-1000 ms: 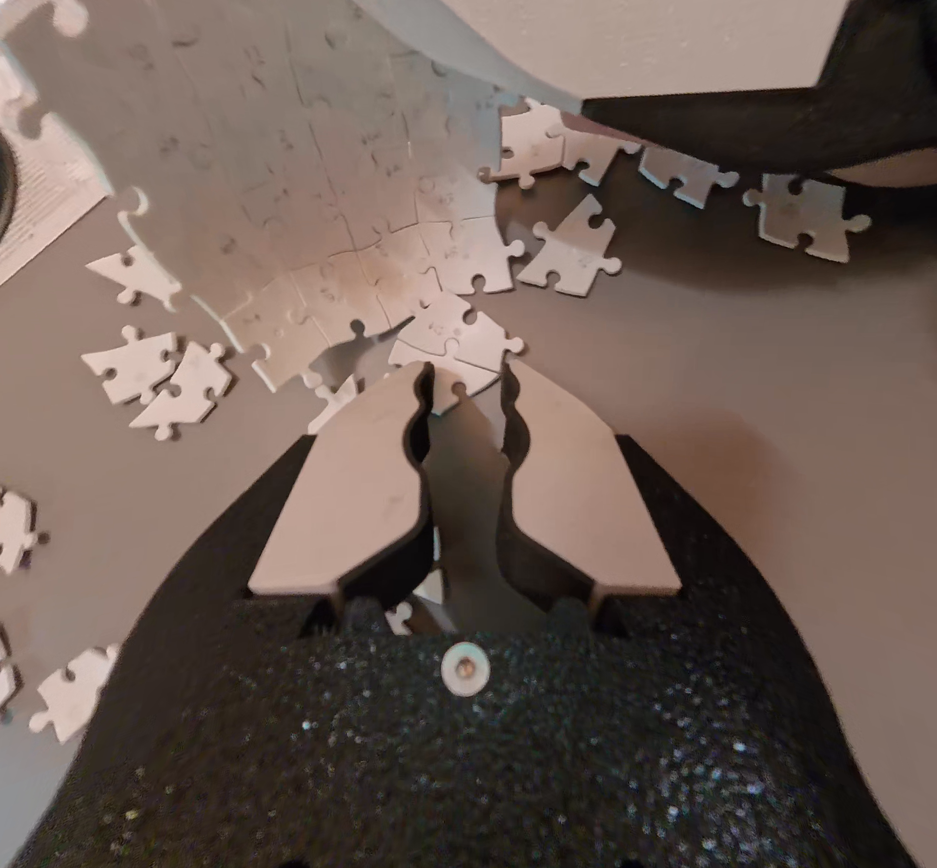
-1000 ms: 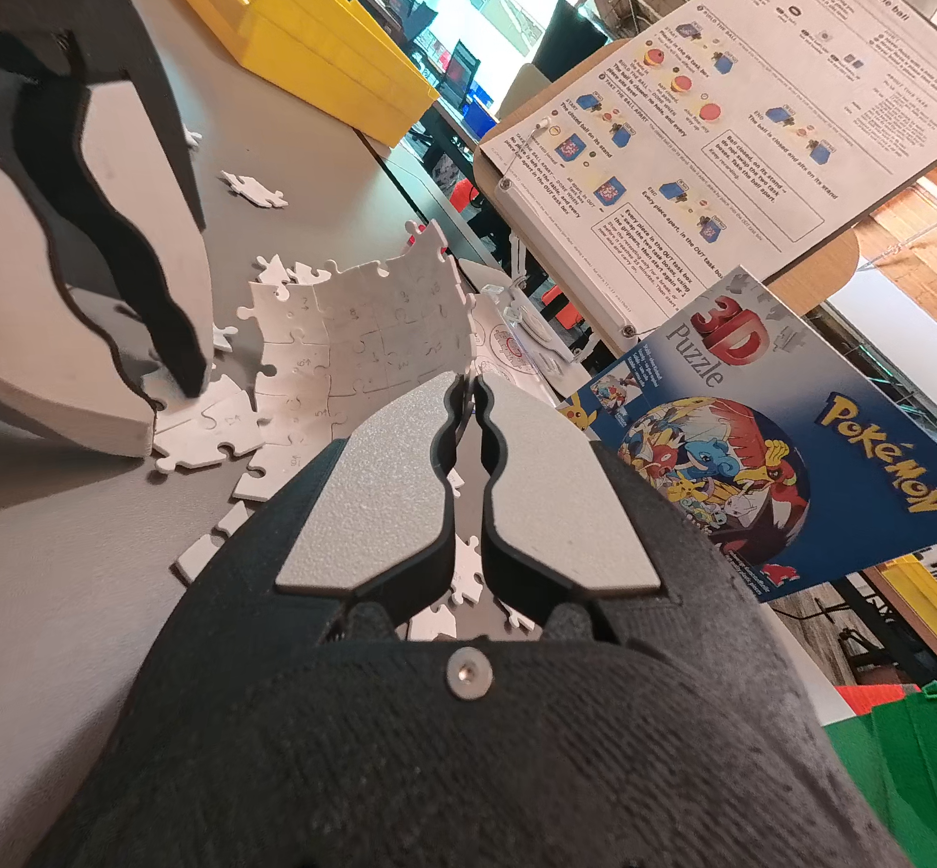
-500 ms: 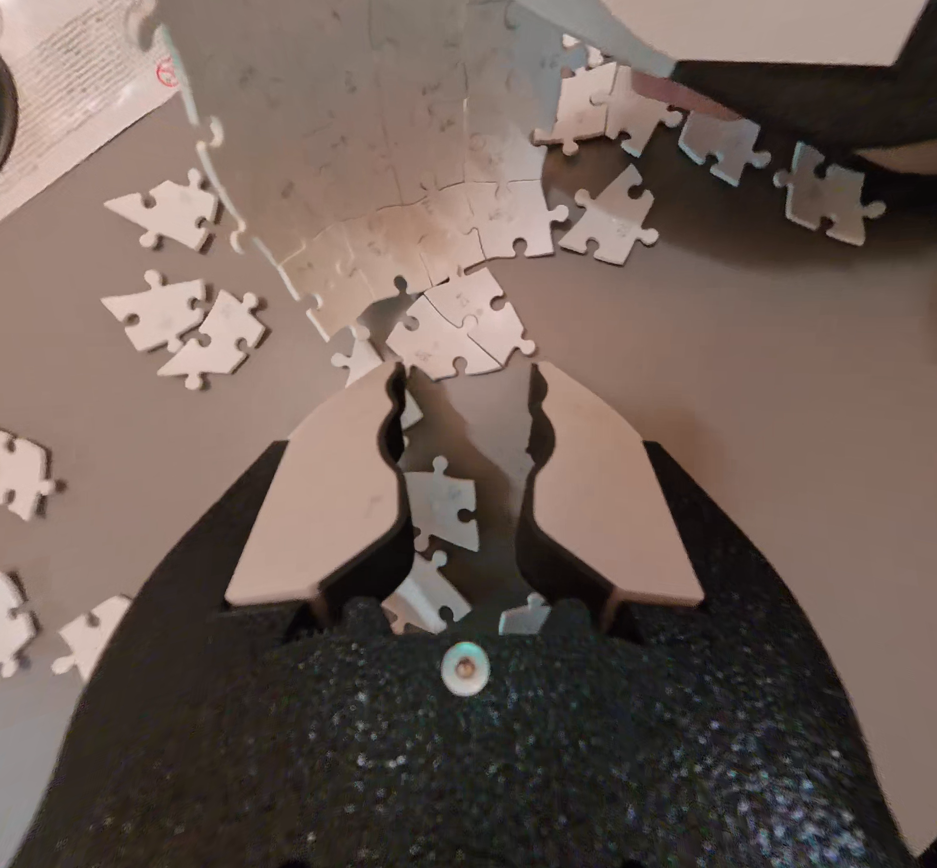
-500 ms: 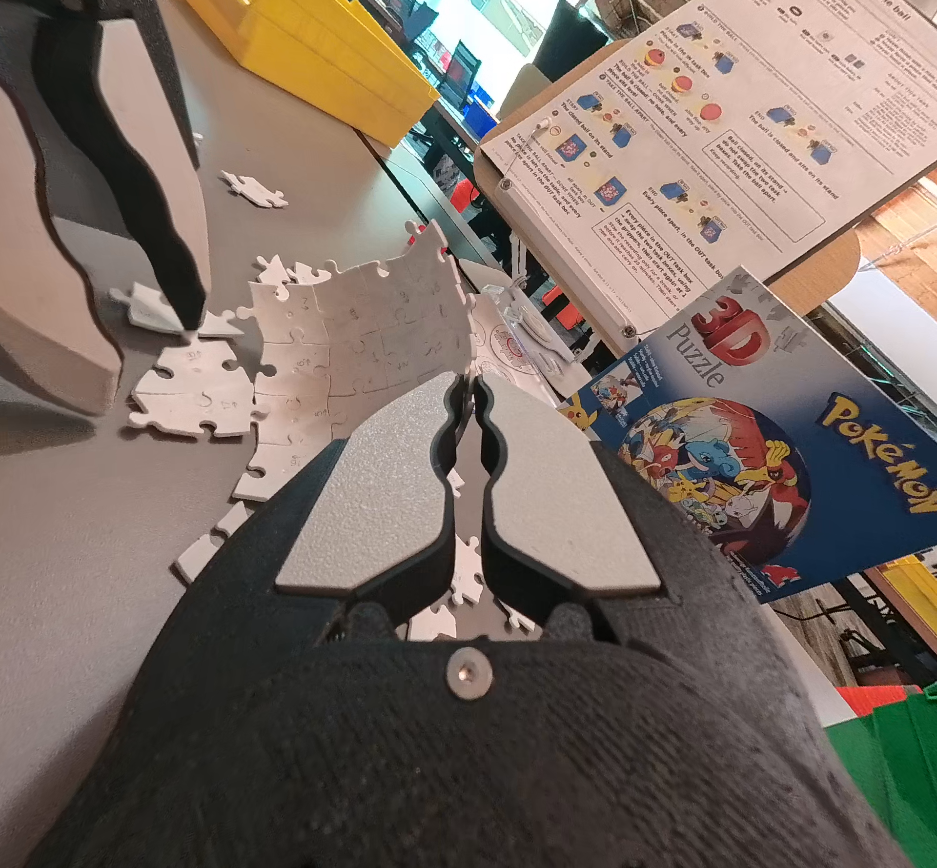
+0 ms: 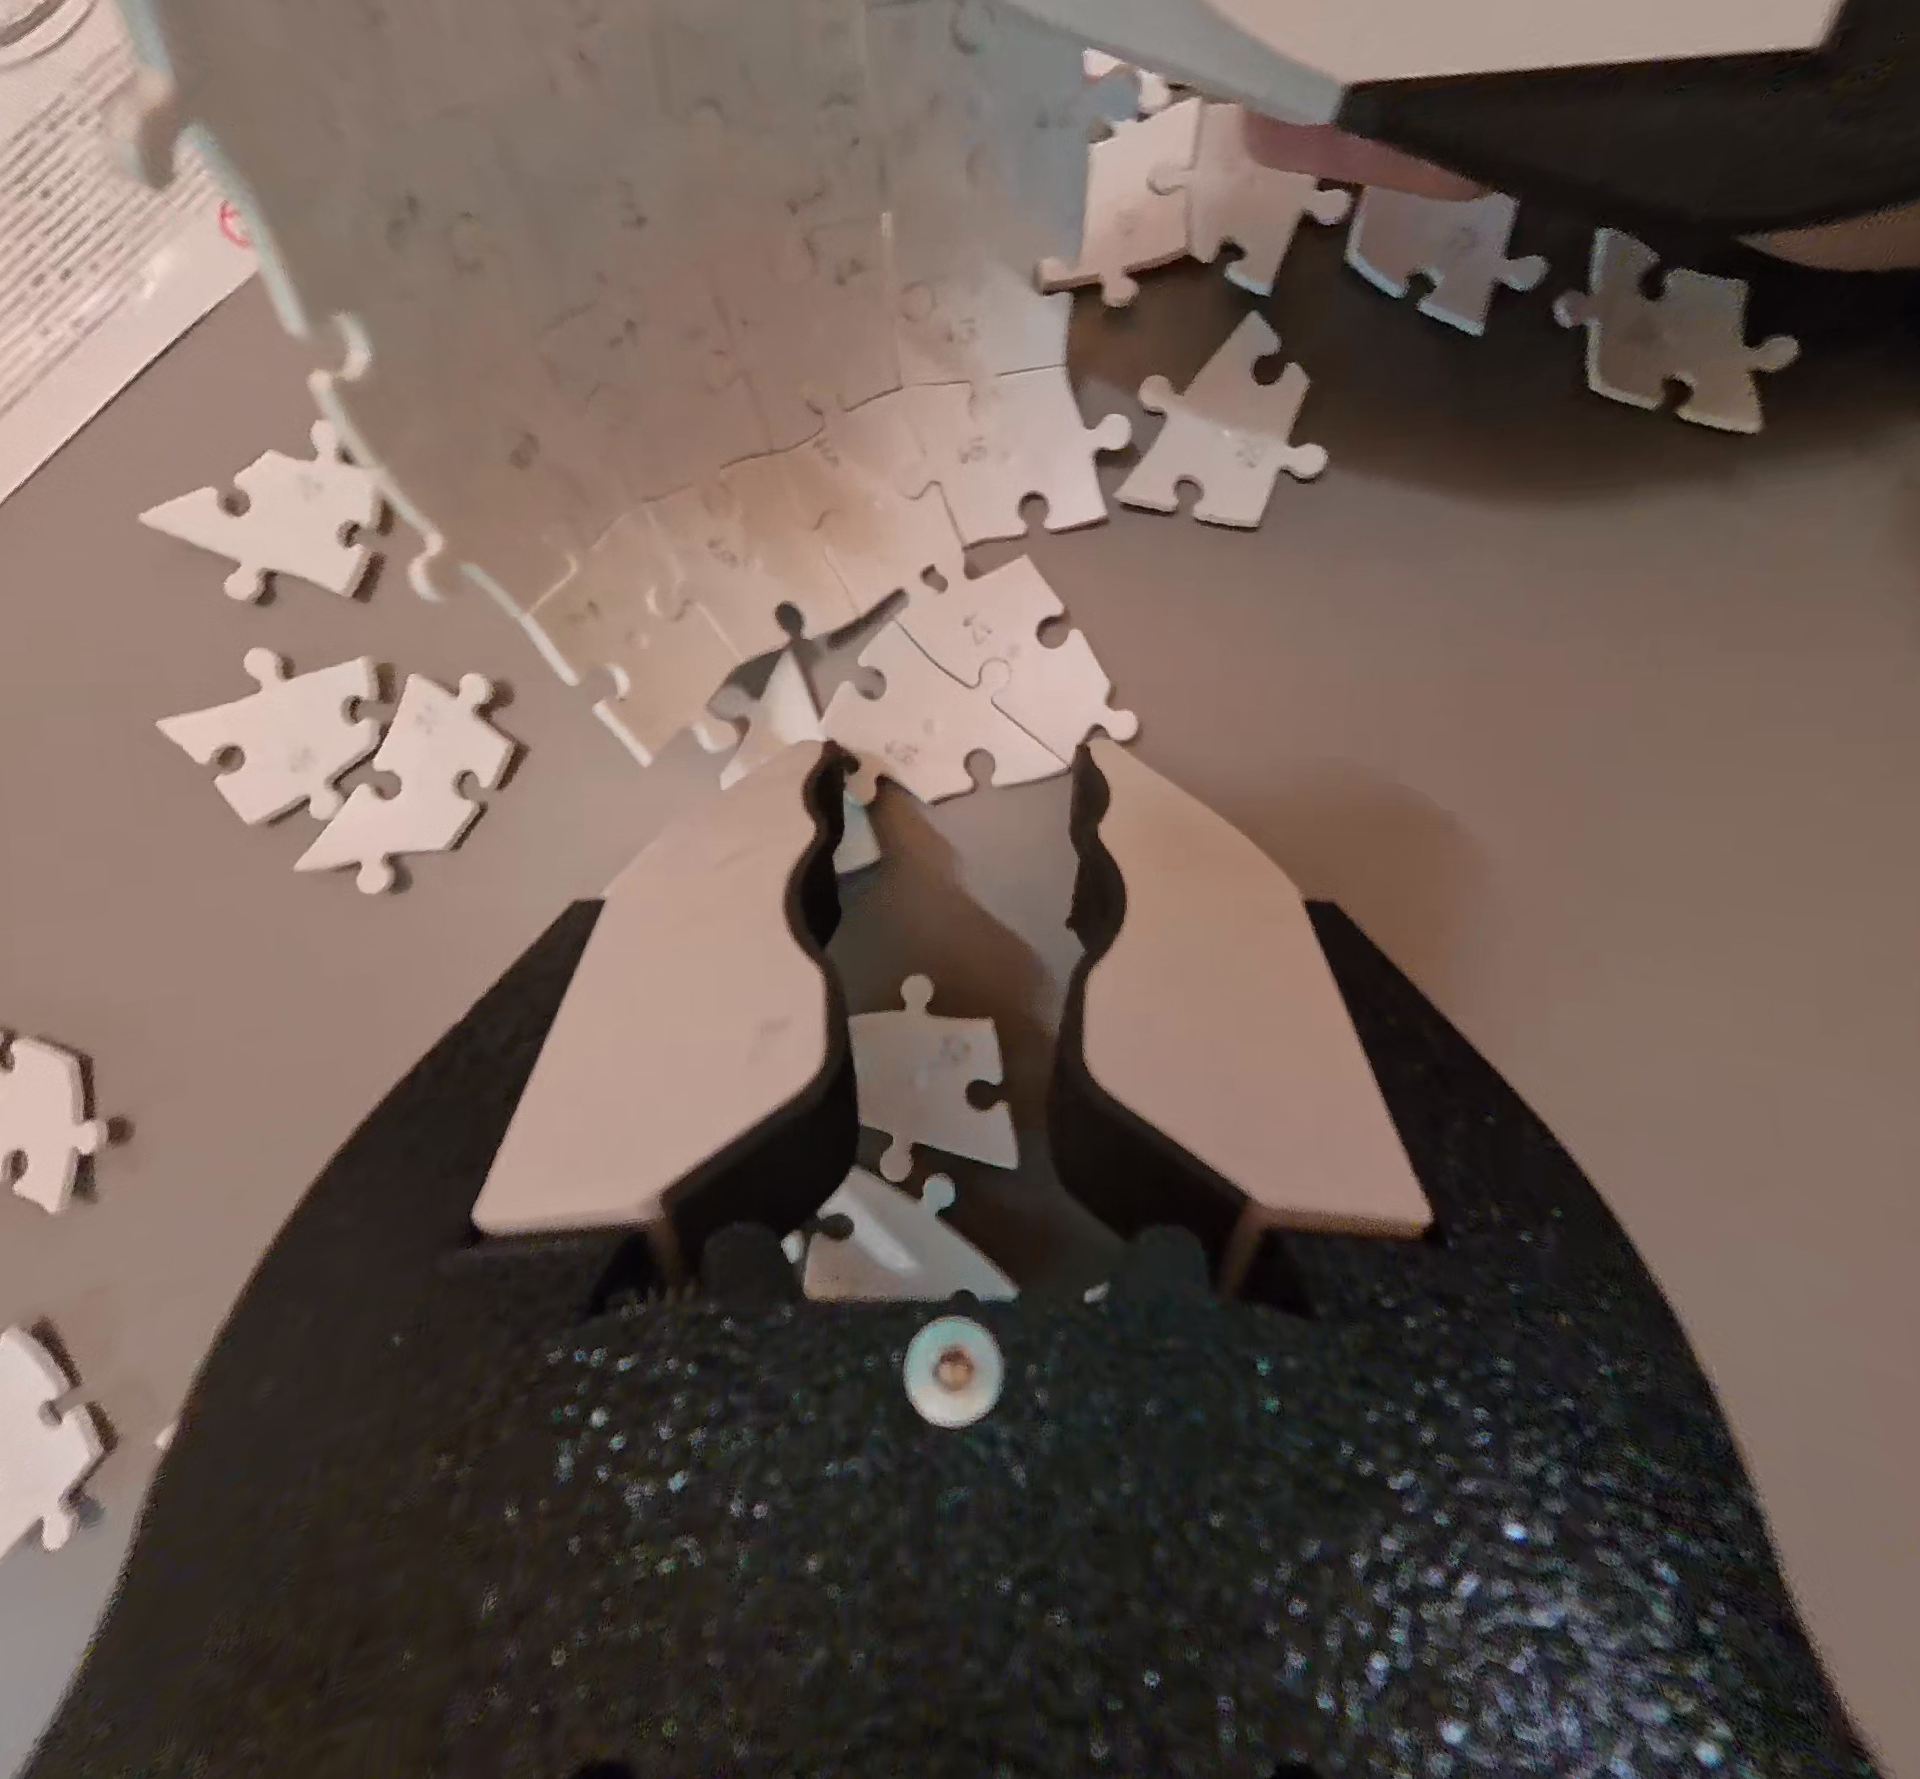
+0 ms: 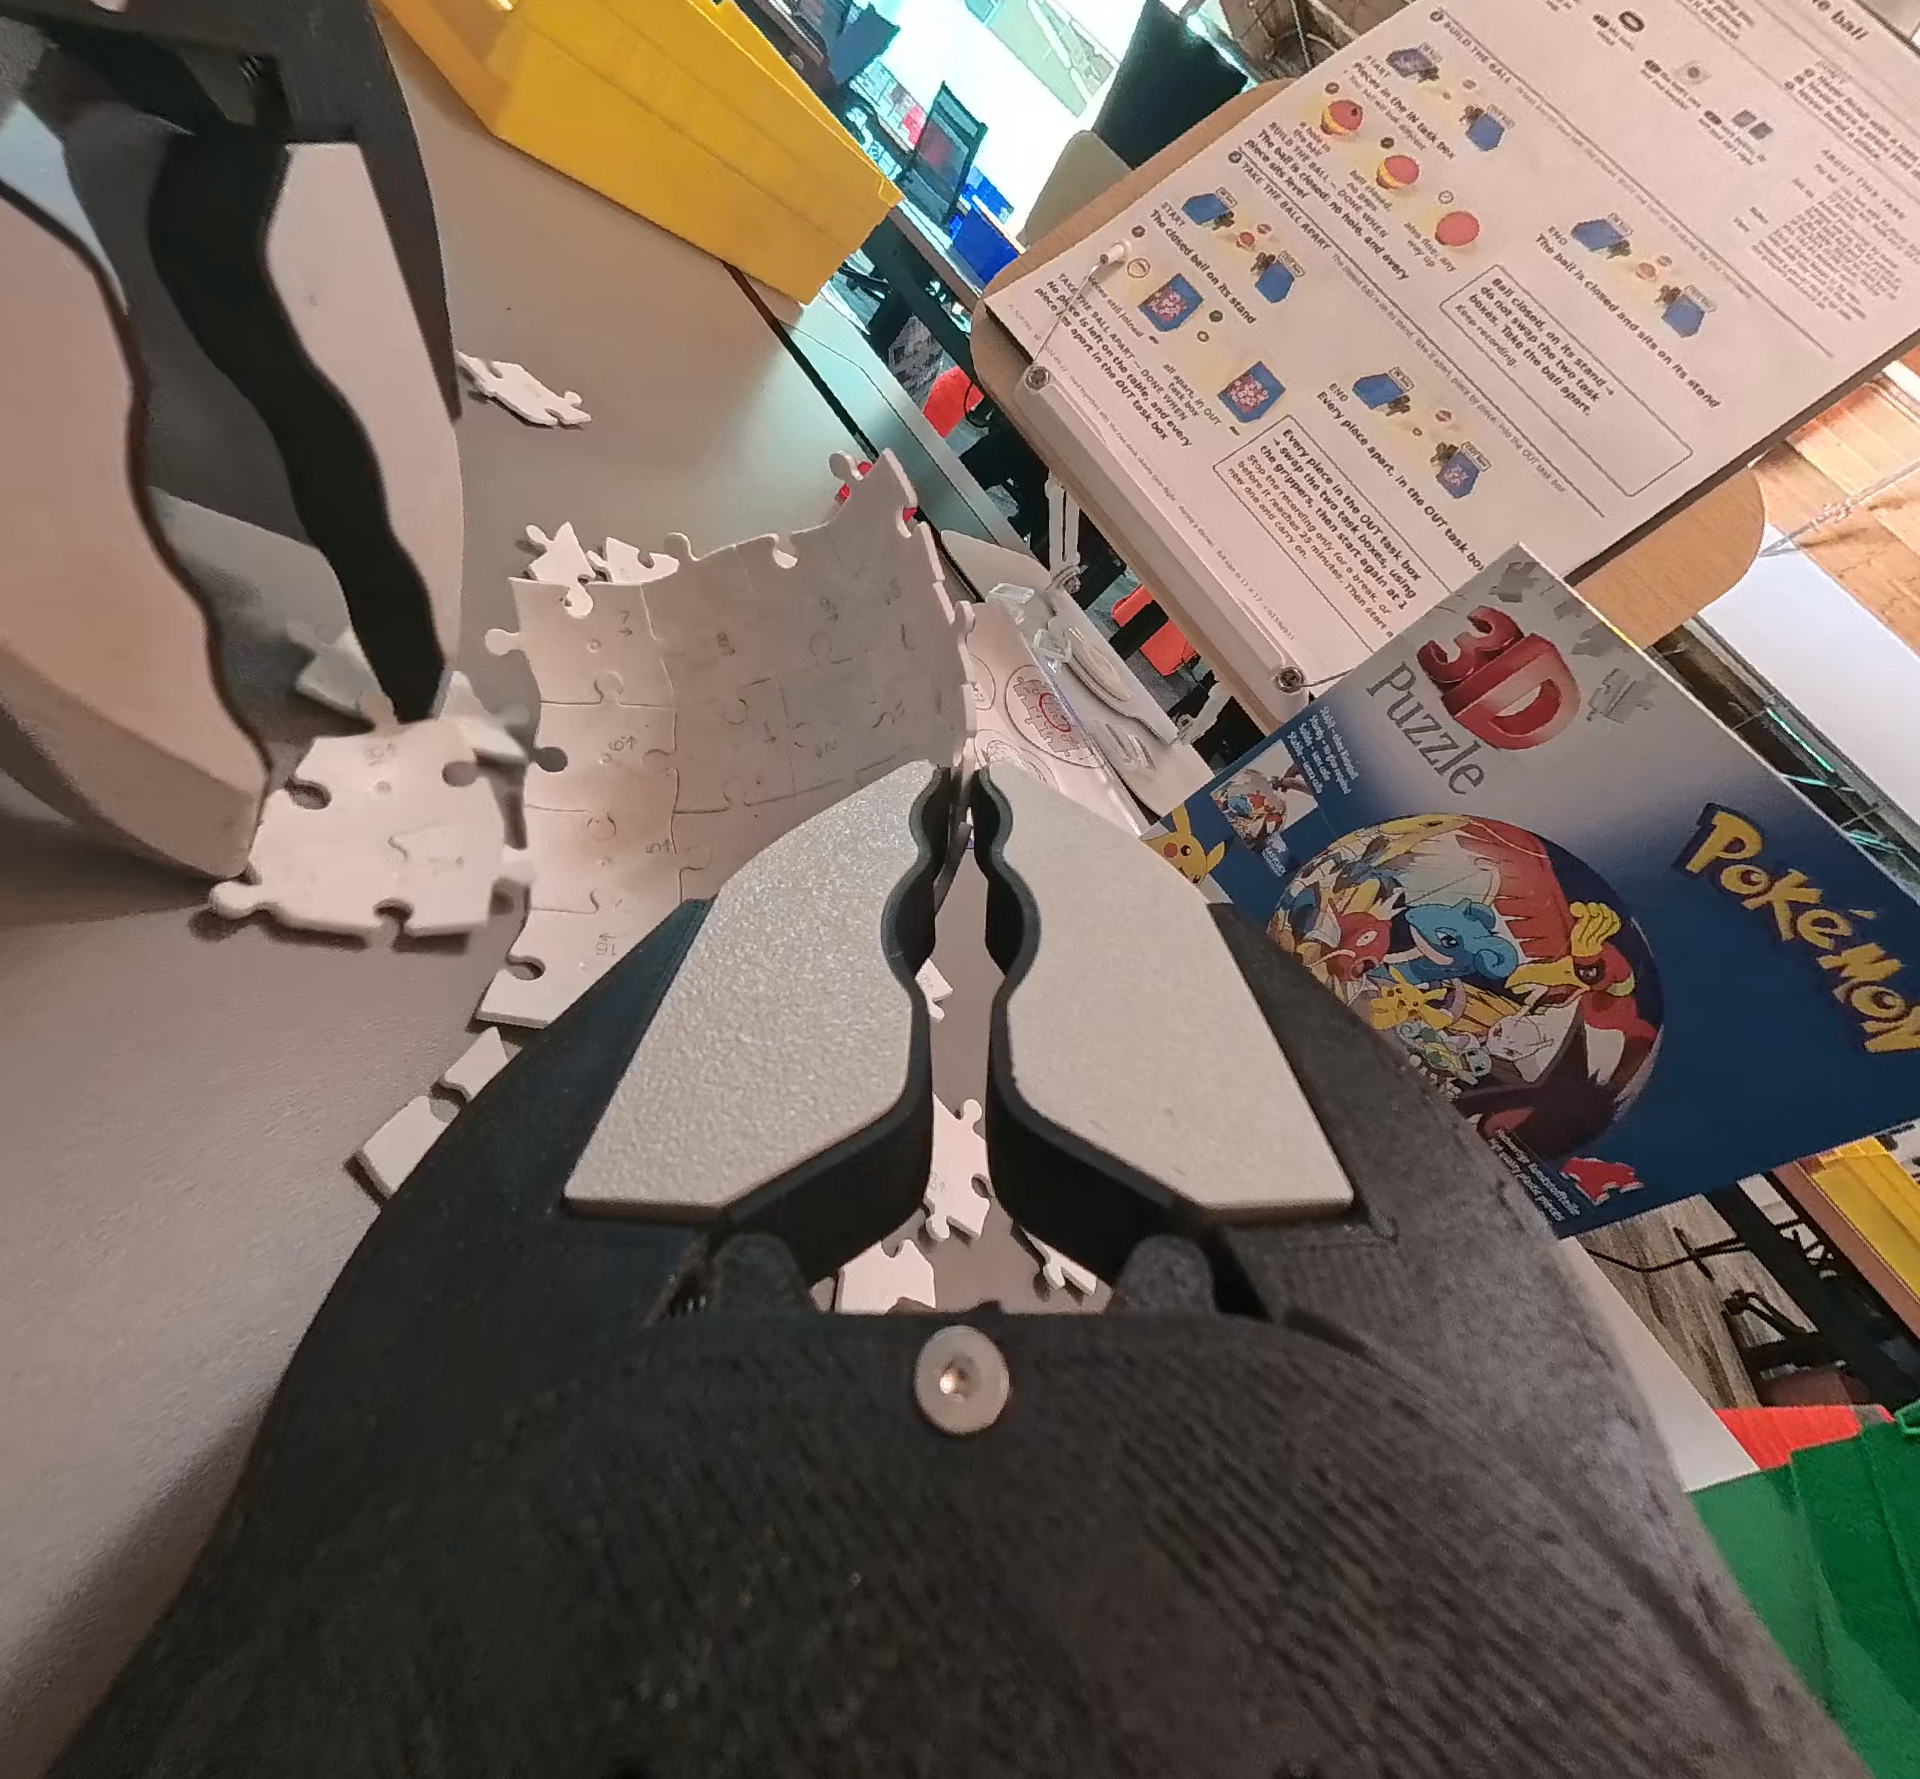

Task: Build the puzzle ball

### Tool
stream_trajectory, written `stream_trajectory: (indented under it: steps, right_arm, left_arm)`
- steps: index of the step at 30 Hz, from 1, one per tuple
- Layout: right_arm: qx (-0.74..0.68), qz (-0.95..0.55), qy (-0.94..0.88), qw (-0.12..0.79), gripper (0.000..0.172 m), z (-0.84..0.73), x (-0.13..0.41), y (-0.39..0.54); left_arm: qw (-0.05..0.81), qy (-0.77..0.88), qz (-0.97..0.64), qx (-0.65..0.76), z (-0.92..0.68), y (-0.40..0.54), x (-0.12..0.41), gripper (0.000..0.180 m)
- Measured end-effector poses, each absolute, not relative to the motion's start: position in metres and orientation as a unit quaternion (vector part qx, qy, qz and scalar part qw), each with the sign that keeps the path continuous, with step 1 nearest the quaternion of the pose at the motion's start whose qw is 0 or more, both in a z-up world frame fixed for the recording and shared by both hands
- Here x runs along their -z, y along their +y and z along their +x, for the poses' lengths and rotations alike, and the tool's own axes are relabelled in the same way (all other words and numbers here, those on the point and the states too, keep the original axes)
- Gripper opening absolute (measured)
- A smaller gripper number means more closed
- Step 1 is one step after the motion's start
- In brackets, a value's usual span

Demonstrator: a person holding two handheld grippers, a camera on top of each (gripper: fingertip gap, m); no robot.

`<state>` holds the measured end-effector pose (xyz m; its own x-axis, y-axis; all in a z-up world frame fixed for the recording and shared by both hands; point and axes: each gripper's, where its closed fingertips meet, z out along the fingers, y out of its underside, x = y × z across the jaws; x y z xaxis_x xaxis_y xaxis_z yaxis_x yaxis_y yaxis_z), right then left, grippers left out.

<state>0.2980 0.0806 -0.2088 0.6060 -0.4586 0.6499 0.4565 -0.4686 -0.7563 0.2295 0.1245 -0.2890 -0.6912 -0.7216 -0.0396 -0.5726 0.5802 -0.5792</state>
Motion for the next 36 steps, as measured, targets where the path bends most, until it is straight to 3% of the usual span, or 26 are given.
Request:
stream_trajectory:
  steps: [13, 24, 32, 36]
  right_arm:
    - [0.444, -0.733, 0.001, 0.515, 0.004, 0.298, 0.209, 0.081]
    - [0.443, -0.733, -0.001, 0.516, 0.004, 0.298, 0.209, 0.081]
    - [0.445, -0.733, -0.001, 0.515, 0.004, 0.298, 0.209, 0.081]
    - [0.446, -0.733, -0.002, 0.514, 0.004, 0.298, 0.209, 0.081]
  left_arm:
    - [0.185, 0.908, -0.268, 0.264, 0.237, 0.112, 0.285, 0.045]
    - [0.201, 0.896, -0.309, 0.250, 0.232, 0.124, 0.280, 0.046]
    - [0.250, 0.868, -0.328, 0.274, 0.251, 0.110, 0.269, 0.018]
    - [0.253, 0.879, -0.324, 0.240, 0.254, 0.112, 0.281, 0.013]
